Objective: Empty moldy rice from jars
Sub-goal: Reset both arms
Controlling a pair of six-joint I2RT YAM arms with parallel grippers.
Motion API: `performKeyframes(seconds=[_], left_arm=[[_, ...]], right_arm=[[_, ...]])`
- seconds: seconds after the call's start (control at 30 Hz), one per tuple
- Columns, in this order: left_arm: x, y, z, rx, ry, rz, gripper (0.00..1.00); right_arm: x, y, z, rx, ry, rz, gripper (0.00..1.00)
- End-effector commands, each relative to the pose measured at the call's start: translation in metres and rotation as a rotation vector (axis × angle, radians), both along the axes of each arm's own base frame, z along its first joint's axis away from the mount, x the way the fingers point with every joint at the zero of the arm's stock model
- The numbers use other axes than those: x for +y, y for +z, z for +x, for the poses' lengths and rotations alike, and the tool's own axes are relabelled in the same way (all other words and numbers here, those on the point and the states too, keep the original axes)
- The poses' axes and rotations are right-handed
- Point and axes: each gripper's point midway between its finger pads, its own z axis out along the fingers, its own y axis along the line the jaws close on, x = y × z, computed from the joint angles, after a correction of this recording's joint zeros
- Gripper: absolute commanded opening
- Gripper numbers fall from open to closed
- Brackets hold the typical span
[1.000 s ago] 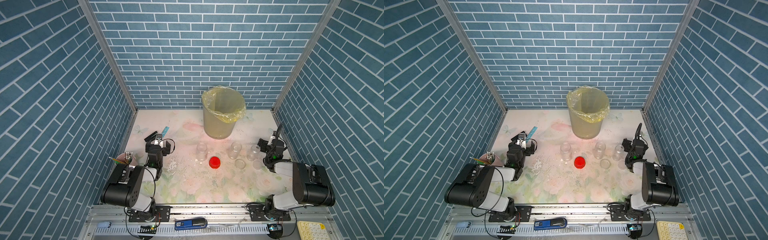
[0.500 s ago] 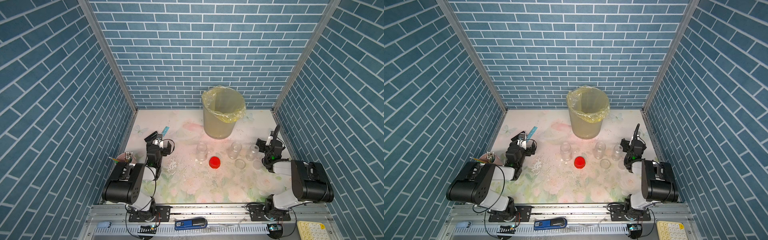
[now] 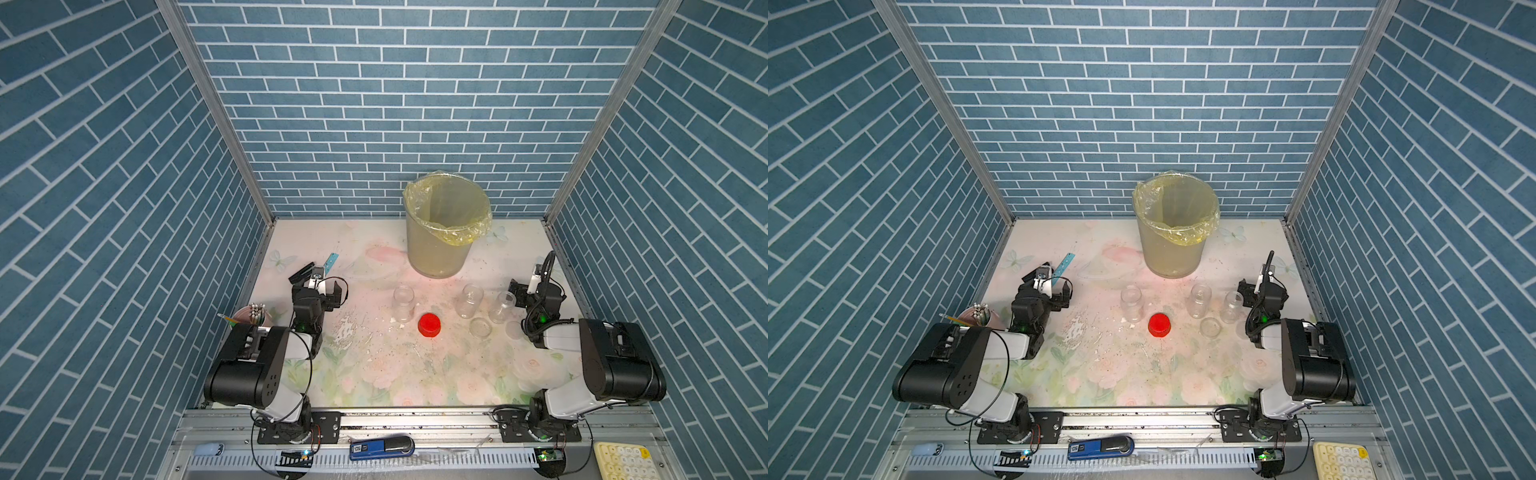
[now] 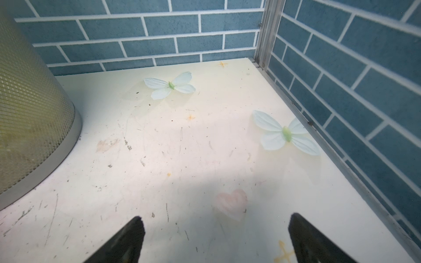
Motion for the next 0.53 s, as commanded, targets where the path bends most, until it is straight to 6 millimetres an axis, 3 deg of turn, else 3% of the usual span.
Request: performKeyframes(seconds=[0.0,0.5], left_arm=[[0.0045,-0.0002,0.0045,0.009,0.020,-0.011,0.99],[0.0096,-0.0052,0.0115,0.057,0.001,-0.068,0.99]], right_arm=[[0.0020,0.0013,0.0019,-0.009,0.020,-0.030,0.99],[0.0021,0.0013,0.0019,-0.009,0.021,-0.030,0.99]])
